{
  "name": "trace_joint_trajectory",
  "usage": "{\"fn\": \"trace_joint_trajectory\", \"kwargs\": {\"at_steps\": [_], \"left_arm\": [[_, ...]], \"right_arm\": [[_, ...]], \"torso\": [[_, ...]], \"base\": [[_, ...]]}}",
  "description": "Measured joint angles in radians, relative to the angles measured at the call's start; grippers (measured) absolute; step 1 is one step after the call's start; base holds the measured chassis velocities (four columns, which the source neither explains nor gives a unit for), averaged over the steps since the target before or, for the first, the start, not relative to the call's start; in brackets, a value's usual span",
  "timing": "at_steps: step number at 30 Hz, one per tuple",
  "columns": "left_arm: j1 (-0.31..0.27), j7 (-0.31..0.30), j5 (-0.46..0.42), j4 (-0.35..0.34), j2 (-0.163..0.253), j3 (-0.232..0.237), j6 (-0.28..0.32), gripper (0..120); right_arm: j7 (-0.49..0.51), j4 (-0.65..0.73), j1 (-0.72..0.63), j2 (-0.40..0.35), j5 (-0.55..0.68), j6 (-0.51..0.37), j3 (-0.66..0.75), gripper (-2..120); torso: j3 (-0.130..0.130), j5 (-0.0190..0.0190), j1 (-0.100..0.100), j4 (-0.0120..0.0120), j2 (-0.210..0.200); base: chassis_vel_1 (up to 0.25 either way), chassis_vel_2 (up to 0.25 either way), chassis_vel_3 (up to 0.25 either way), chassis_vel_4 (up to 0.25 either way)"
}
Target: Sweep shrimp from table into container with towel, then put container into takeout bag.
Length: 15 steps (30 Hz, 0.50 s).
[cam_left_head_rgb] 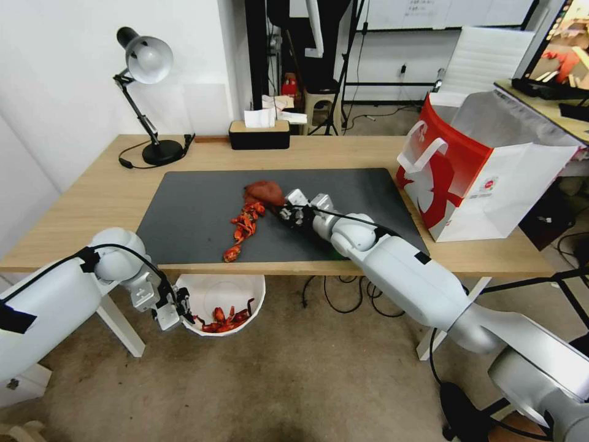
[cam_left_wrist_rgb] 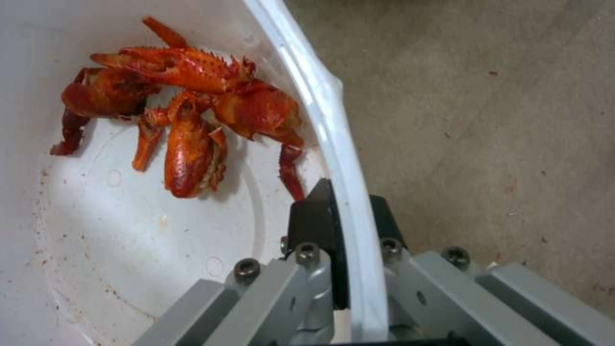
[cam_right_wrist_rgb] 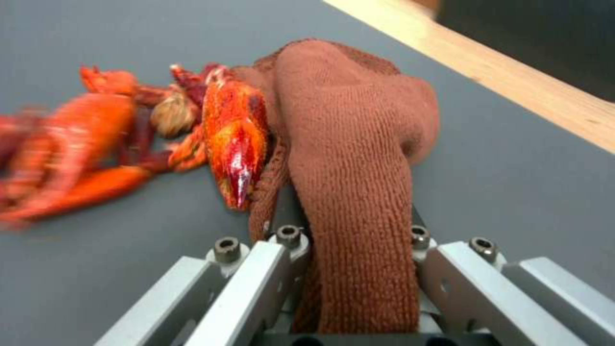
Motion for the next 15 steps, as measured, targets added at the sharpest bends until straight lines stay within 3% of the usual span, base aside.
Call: {"fn": "trace_joint_trajectory", "kwargs": {"at_steps": [15], "left_arm": [[0.022,0.001,0.003,-0.014,0.012,-0.028,-0.010,0]], "right_arm": [[0.013,0.164,-0.021,-0.073,0.028,-0.018,-0.108,9]], "torso": [[0.000,0.0003,0.000,0.0001,0.000]], "base": [[0.000,0.000,0.000,0.000]]}}
